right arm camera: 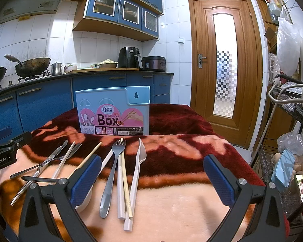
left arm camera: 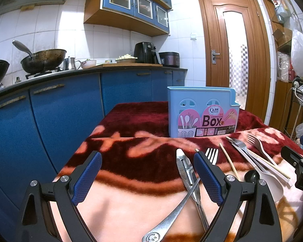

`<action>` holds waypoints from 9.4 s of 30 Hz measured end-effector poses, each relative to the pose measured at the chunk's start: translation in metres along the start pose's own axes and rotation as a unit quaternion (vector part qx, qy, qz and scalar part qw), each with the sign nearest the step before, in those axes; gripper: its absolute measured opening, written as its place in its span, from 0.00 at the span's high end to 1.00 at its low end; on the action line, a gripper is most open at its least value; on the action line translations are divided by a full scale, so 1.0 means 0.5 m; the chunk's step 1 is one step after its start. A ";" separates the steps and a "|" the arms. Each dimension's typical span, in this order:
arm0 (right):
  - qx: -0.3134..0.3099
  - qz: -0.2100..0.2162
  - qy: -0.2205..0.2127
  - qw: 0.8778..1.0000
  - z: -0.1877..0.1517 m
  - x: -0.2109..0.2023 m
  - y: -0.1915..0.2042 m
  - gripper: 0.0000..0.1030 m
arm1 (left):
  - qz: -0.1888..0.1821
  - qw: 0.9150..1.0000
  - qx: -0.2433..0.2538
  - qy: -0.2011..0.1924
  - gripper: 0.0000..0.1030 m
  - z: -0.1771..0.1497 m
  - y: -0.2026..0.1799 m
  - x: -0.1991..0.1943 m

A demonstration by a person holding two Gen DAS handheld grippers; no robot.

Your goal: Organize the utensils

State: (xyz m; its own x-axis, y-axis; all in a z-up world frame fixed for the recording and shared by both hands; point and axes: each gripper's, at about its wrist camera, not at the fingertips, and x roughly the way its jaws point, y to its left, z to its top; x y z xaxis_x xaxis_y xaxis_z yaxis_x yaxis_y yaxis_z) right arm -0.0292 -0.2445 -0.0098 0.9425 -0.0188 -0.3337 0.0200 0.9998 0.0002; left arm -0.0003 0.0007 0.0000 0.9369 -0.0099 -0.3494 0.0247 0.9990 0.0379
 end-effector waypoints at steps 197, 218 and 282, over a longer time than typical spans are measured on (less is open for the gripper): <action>0.077 0.174 -0.022 0.982 0.292 0.355 -0.018 0.93 | -0.112 0.990 -0.078 -0.024 0.95 0.342 -0.054 0.358; 0.053 0.192 0.023 0.980 0.237 0.376 -0.005 0.87 | -0.145 0.988 -0.060 0.004 0.81 0.265 -0.080 0.370; 0.069 0.120 0.126 0.982 0.111 0.038 -0.075 0.64 | -0.160 0.953 0.115 0.231 0.81 0.051 -0.151 0.119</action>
State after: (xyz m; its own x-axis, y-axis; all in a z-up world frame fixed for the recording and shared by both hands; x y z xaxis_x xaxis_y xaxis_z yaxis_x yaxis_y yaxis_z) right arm 0.0063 -0.2825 0.0360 0.8137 0.2372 -0.5307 -0.1318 0.9645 0.2290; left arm 0.0627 -0.0765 0.0001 0.6168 -0.2391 -0.7499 0.4085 0.9116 0.0453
